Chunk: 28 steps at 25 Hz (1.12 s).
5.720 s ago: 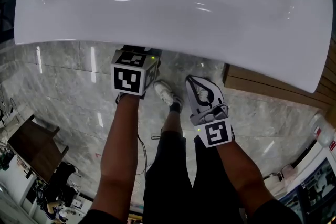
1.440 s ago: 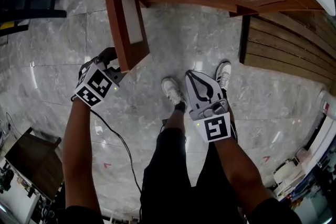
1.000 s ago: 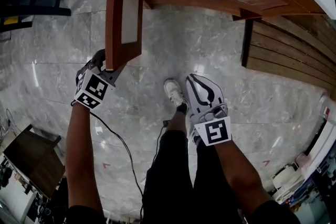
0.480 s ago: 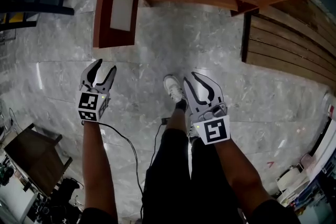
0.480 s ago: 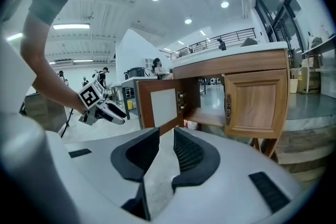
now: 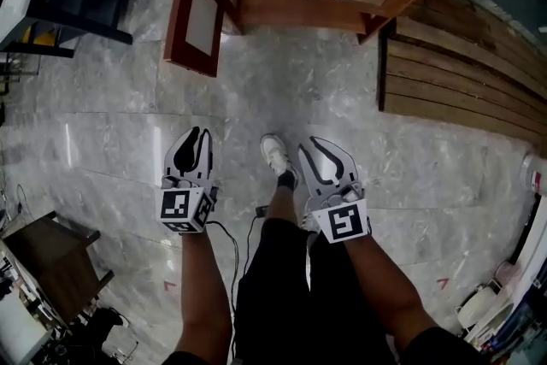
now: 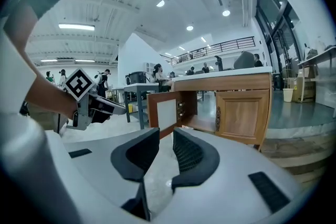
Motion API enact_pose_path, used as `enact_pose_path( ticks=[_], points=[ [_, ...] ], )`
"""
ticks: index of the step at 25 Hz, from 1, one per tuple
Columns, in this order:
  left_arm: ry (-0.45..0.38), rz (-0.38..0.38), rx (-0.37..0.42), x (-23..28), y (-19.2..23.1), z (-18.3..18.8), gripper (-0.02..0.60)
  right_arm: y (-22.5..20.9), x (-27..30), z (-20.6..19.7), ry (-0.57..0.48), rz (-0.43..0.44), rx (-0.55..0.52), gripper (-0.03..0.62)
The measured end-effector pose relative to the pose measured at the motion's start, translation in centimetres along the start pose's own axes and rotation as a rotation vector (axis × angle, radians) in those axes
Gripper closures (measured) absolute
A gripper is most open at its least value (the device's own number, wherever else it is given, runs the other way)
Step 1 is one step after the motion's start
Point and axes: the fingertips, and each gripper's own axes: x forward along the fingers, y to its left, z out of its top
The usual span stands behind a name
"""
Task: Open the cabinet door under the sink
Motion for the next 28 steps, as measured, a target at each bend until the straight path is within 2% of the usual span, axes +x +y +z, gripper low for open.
enact_pose_path(
  ticks=[5,14,18,22,28],
  points=[
    [-0.052,0.012,-0.029,-5.7,-4.7,3.1,0.558,1.6,-4.5,4.1,-0.021,0.027,-0.036,0.502],
    [-0.131,0.007,-0.080,-15.4,-10.6,8.1,0.558,3.2,-12.0,12.4,-0.084,-0.009,0.014,0.549],
    [-0.156,-0.032,-0.079,-16.9,-12.4,10.4,0.558,3.2,-13.7,16.2,-0.141,-0.048,0.016,0.570],
    [-0.176,-0.092,-0.057,-18.3,-13.3,13.6,0.558,3.6,-14.7,19.6,-0.156,-0.082,0.021,0.571],
    [-0.214,-0.176,-0.016,-20.0,-14.2,17.3,0.558,4.0,-15.1,24.0,-0.196,-0.131,-0.047,0.572]
  ],
)
